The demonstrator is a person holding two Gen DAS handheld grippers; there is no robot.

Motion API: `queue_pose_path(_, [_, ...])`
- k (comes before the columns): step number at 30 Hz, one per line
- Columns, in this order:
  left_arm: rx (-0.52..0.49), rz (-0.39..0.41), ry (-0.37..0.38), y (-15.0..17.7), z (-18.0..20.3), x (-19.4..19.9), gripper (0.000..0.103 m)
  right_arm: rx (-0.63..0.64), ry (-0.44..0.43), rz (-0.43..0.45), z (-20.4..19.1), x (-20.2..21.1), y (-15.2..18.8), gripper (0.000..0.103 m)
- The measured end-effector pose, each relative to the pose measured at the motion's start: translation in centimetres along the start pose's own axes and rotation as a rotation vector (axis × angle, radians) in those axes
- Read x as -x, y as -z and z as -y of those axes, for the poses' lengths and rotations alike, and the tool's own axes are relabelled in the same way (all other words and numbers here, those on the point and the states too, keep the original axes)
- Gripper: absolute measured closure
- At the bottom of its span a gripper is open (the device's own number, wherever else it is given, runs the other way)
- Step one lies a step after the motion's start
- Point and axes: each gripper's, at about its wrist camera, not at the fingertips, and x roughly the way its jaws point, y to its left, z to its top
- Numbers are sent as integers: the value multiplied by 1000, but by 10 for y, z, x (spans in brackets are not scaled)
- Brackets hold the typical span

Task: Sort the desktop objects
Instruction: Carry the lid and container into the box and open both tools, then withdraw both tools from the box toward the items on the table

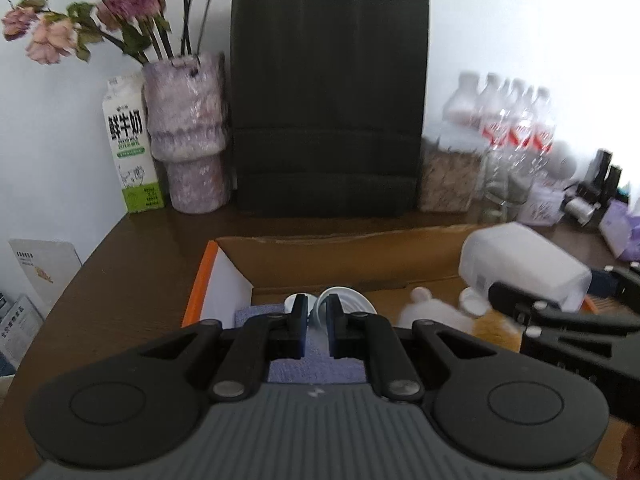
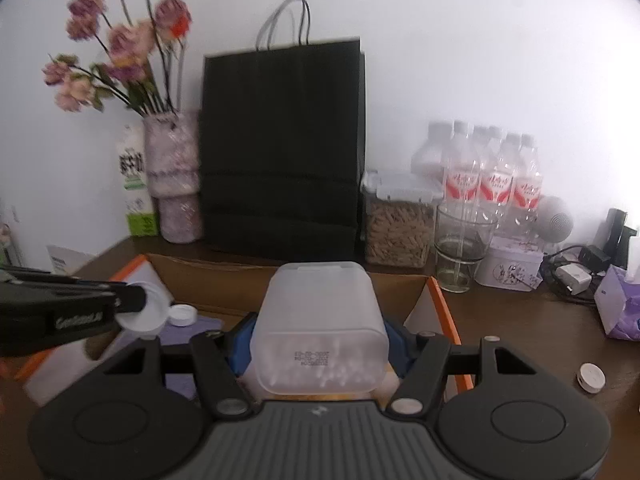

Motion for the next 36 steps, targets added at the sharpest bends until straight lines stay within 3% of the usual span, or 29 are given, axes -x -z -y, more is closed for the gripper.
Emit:
queue_pose_path(7, [6,-113,-5,-9,-3,-34,93,9,7,-114,7,-45,-13,40])
queue_pose_path(17, [-20,-143,-26,-3,2,-41,92,-13,-18,-183,8,-61,-12,40])
queue_pose_path(19, [-27,-136,-38,-2,3,-39,90,-12,-9,-180,7,-59,-13,34])
queue_pose_path(20, [-25,-134,-46,-2,3,-37,89,-16,-1,-174,7,-57,-14,22])
queue_pose_path(21, [-24,-130,-50,-2,3,-35,87,-19,0,-166,8,-54,-16,13])
queue_pose_path(23, [-25,-114,-54,-2,3,-30,72,-25,-1,-162,8,-48,-18,12])
queue_pose_path(24, [-30,-103,-64,-2,3,-26,58,-26,-5,-164,8,-47,-19,12])
queue_pose_path(26, [-47,-71,-77,-2,6,-17,52,-27,-12,-168,8,-42,-21,10])
queue_pose_path(28, [-49,-42,-85,-3,6,-7,33,-30,-13,-167,7,-36,-23,7])
queue_pose_path(29, [-45,-28,-102,-3,6,-2,29,-33,-13,-164,7,-32,-23,0])
queue_pose_path(30, [-41,-14,-121,-4,6,3,21,-37,-10,-158,7,-28,-24,0])
queue_pose_path(32, [-27,2,-125,-5,5,11,17,-47,-19,-150,8,-20,-26,0])
queue_pose_path(34, [-7,17,-133,-5,2,20,2,-59,-23,-139,10,-9,-27,0])
queue_pose_path(36, [-4,58,-137,-4,1,33,0,-68,-24,-121,11,3,-29,0])
